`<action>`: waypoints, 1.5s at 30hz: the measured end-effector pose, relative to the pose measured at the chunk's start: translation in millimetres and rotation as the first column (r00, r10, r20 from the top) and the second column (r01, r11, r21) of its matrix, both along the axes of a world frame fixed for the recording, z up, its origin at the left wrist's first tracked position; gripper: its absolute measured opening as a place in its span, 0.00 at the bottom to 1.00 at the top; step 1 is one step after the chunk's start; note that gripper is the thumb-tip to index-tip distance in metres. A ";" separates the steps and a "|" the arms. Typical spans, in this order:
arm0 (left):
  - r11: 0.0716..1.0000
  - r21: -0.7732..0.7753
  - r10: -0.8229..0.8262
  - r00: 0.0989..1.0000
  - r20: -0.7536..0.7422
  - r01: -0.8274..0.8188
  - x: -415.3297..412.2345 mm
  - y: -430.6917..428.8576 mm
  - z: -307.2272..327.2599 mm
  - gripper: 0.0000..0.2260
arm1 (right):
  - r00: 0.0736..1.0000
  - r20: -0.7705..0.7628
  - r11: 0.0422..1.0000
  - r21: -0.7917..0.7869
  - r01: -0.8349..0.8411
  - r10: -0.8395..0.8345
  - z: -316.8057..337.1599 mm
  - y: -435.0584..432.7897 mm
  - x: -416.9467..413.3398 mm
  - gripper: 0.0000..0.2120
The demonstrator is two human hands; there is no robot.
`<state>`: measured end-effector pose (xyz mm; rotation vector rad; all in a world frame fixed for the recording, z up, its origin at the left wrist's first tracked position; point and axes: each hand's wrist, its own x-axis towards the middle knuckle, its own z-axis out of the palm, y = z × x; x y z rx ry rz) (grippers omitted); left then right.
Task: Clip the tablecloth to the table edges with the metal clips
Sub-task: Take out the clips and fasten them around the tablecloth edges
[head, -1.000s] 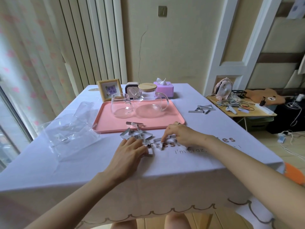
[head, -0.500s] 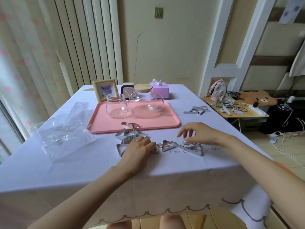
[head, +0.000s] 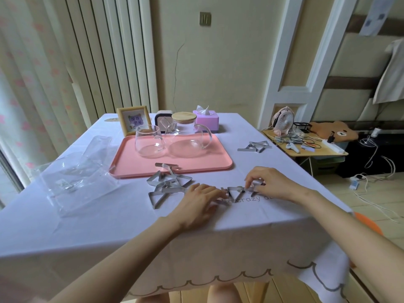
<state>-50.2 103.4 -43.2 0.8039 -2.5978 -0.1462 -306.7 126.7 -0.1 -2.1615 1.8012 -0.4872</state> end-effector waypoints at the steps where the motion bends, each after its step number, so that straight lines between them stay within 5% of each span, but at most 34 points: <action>1: 1.000 -0.020 0.022 0.999 -0.029 -0.023 4.3 0.2 0.0 0.16 | 1.000 0.031 1.000 -0.024 -0.005 0.005 1.1 -0.3 3.8 0.17; 8: 0.930 -0.180 0.268 0.926 -0.265 -0.320 53.6 -8.0 2.4 0.11 | 0.988 0.126 0.993 -0.085 -0.077 0.087 9.2 -9.2 47.9 0.14; 13: 0.828 -0.162 0.499 0.838 -0.219 -0.536 82.0 -16.3 0.7 0.11 | 0.983 0.077 0.985 -0.052 -0.163 0.166 6.2 -28.3 95.3 0.21; 20: 0.814 -0.189 0.525 0.835 -0.167 -0.549 104.5 -19.9 1.9 0.03 | 0.986 -0.065 0.987 -0.037 -0.157 0.154 -2.8 -52.7 144.2 0.21; 30: 0.849 -0.182 0.466 0.866 -0.183 -0.495 107.5 -22.2 2.0 0.14 | 0.988 -0.154 0.996 -0.083 -0.025 0.012 -5.5 -55.9 129.9 0.03; 35: 0.878 -0.154 0.439 0.891 -0.117 -0.453 93.8 -30.0 2.5 0.07 | 0.998 -0.027 0.995 -0.085 -0.051 0.049 -0.1 -51.4 128.8 0.07; 41: 0.918 -0.145 0.325 0.910 -0.257 -0.368 90.1 -26.5 10.6 0.07 | 0.970 0.230 0.972 -0.233 -0.029 0.084 9.8 -45.9 137.7 0.16; 45: 0.953 -0.134 0.224 0.929 -0.294 -0.273 94.0 -22.9 15.5 0.07 | 0.900 0.406 0.981 -0.163 -0.101 0.160 13.6 -40.5 151.3 0.15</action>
